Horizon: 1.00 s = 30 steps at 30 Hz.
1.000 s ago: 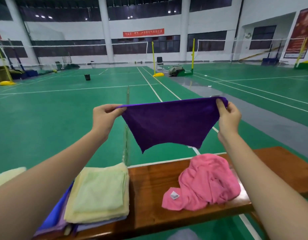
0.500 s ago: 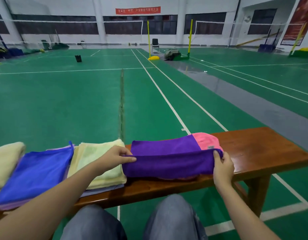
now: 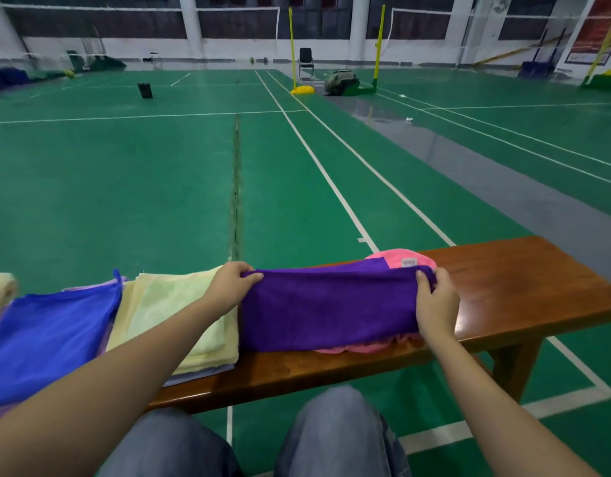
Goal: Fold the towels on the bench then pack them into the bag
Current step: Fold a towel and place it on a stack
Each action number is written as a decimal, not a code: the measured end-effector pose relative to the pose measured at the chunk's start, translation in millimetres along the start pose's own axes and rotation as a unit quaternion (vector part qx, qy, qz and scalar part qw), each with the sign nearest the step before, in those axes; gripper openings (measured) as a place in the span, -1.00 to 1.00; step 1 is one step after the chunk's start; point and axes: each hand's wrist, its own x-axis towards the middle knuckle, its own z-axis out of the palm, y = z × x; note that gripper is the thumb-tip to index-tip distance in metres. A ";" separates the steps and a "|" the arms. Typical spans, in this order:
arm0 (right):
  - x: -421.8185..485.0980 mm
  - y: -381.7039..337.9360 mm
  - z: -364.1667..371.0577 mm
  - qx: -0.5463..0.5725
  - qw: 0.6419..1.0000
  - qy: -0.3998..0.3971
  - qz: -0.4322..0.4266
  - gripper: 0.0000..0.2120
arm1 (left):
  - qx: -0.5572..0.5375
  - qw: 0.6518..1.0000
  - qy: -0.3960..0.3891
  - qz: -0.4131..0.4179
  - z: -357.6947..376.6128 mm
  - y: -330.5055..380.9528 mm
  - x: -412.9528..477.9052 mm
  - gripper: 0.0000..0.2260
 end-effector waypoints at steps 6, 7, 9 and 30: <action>32.8 3.4 27.6 -0.061 0.998 0.001 -0.002 -0.78 | 0.106 0.991 0.073 -0.026 17.7 3.6 39.7 -0.80; 37.4 5.0 32.7 -0.072 0.997 0.000 -0.003 -0.78 | 0.107 0.991 0.078 -0.030 22.4 3.0 46.7 -0.81; 47.3 8.3 43.5 -0.100 0.995 0.005 -0.007 -0.77 | 0.107 0.990 0.080 -0.048 33.5 0.1 60.2 -0.81; 85.4 49.5 89.5 -0.281 0.956 -0.059 0.059 -0.60 | 0.217 0.948 0.221 -0.073 109.0 -39.2 91.1 -0.63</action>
